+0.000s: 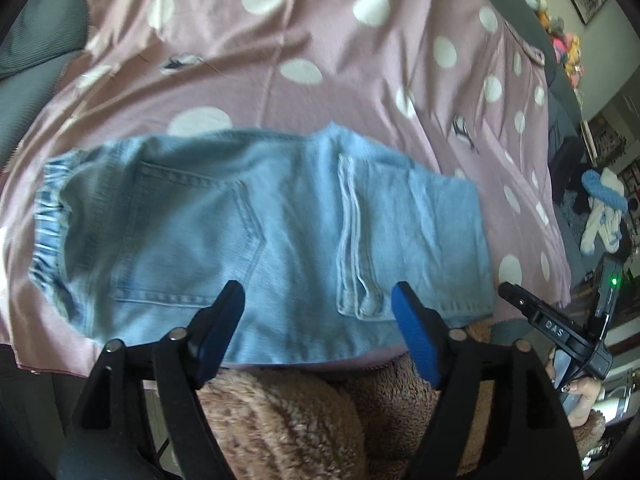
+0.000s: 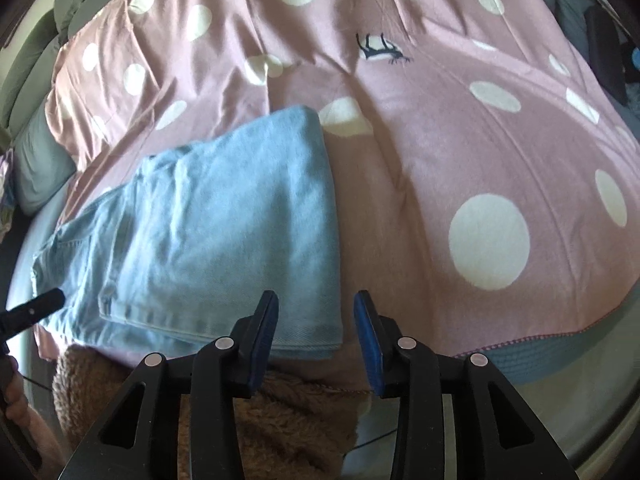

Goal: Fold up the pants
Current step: 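Move the open left tool to the elastic waistband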

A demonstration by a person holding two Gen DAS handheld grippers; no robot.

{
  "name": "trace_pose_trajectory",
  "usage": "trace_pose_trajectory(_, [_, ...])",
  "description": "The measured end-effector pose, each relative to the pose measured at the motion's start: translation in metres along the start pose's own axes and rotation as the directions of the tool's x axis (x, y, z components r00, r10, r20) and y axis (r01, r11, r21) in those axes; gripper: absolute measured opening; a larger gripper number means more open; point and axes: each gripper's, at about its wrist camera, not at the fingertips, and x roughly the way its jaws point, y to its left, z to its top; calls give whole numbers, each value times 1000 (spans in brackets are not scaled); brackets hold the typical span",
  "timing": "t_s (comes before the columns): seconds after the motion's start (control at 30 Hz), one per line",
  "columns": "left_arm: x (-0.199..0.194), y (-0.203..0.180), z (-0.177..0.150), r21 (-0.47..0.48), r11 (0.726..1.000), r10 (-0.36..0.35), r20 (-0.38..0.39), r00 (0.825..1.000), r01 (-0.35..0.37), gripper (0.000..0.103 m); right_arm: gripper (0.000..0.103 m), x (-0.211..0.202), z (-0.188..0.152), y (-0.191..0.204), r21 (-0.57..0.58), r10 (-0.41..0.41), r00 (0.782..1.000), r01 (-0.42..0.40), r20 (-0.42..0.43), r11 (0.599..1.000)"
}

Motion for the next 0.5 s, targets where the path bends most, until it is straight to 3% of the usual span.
trace_pose_trajectory(0.07, [-15, 12, 3, -24, 999, 23, 50, 999, -21, 88, 62, -9, 4, 5, -11, -5, 999, 5, 38, 1000])
trace_pose_trajectory(0.17, [-34, 29, 3, -50, 996, 76, 122, 990, -71, 93, 72, -19, 10, 13, -40, -7, 996, 10, 87, 999])
trace_pose_trajectory(0.3, [-48, 55, 1, -116, 984, 153, 151, 977, -136, 95, 78, -24, 15, 27, -76, -12, 992, 21, 122, 997])
trace_pose_trajectory(0.5, [-55, 102, -9, -234, 956, 212, 142, 967, -175, 96, 79, -20, 17, 48, -116, -6, 994, 19, 111, 993])
